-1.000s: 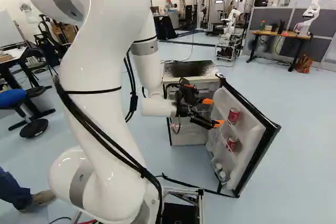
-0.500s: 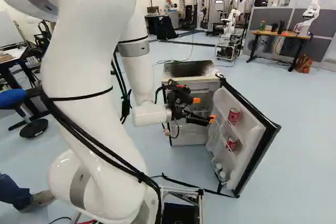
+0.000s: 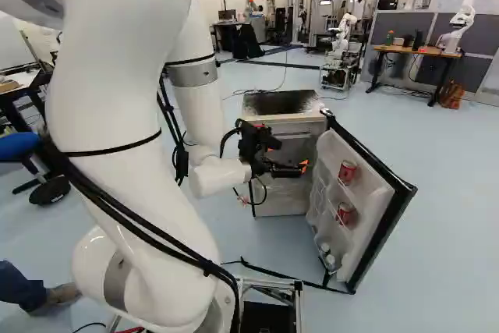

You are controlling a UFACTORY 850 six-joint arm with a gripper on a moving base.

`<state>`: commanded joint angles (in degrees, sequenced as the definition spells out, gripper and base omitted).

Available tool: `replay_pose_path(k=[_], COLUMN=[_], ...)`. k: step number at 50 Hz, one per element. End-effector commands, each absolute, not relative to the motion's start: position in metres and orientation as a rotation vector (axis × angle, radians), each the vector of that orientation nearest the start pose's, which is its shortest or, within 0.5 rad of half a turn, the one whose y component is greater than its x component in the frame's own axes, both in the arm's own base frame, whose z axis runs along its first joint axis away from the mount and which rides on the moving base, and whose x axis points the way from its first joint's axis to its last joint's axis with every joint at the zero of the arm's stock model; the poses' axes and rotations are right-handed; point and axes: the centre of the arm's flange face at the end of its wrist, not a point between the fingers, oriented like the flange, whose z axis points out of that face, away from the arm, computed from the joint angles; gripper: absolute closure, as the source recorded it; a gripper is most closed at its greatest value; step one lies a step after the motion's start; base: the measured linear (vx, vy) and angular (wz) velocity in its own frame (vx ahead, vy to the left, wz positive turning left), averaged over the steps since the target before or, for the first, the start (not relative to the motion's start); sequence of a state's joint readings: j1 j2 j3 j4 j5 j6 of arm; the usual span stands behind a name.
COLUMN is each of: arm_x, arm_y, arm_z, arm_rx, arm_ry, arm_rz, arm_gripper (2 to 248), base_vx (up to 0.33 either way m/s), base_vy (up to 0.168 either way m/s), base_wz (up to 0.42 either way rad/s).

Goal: Grab a drink from the fridge

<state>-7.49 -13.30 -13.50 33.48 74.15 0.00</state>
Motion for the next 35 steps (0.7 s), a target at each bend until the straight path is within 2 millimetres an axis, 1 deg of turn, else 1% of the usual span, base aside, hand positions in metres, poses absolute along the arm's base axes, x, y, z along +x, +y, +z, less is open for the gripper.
replay_pose_path(k=[18, 35], arm_x=[0.316, 0.327], arm_y=[-0.079, -0.075], arm_z=[0.293, 0.278], arm_rx=[-2.695, -2.694], arm_ry=[0.746, 0.519], arm_rz=[-2.043, -1.965], arm_gripper=[3, 3], base_vx=[0.0, 0.0], base_vy=[0.0, 0.0], base_wz=[0.0, 0.0])
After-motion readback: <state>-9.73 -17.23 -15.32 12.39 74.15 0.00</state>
